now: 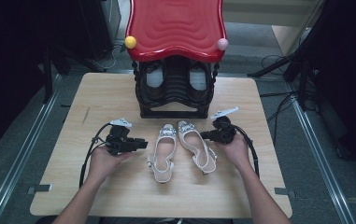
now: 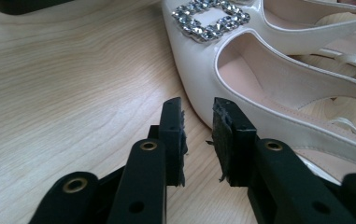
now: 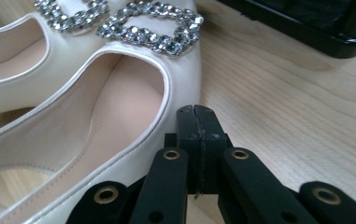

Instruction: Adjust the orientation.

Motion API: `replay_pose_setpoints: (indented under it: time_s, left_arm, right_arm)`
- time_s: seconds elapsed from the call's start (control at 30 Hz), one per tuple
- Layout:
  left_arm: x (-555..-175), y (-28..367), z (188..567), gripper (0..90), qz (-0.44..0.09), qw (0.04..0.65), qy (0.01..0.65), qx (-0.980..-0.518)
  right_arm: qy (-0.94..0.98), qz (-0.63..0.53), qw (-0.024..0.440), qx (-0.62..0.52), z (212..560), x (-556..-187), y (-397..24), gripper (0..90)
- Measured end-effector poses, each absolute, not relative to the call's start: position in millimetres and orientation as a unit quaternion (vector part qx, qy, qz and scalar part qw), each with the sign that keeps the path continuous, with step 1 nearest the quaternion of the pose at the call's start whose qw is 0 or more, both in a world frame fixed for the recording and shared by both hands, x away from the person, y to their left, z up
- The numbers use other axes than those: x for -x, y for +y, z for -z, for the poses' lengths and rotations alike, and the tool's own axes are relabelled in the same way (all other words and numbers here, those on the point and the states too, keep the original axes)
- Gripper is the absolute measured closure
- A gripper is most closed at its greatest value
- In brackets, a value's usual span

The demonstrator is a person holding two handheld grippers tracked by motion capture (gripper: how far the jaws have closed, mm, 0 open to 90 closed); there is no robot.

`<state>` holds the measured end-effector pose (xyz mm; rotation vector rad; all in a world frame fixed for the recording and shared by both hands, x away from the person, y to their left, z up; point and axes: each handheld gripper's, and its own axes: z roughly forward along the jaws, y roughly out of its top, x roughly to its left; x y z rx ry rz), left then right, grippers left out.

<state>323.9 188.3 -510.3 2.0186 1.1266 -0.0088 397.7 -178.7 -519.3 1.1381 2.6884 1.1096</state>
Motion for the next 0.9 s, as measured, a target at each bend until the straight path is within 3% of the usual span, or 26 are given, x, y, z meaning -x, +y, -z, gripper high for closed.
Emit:
replay_pose_setpoints:
  time_s: [0.4, 0.63, 0.9]
  left_arm:
    - [-327.4, 169.1, 521.2, 77.1, 0.013, 0.389, 0.43, -0.814]
    - [-327.6, 160.8, 522.3, 85.4, 0.031, 0.386, 0.426, -0.818]
    - [-322.9, 154.5, 521.2, 85.9, 0.045, 0.391, 0.418, -0.819]
  right_arm:
    - [0.863, -0.354, -0.001, -0.36, 519.2, -387.8, -170.3, 90.0]
    - [0.852, -0.357, -0.006, -0.384, 519.5, -382.7, -169.9, 90.0]
    - [0.845, -0.359, -0.007, -0.397, 520.6, -382.3, -168.6, 90.0]
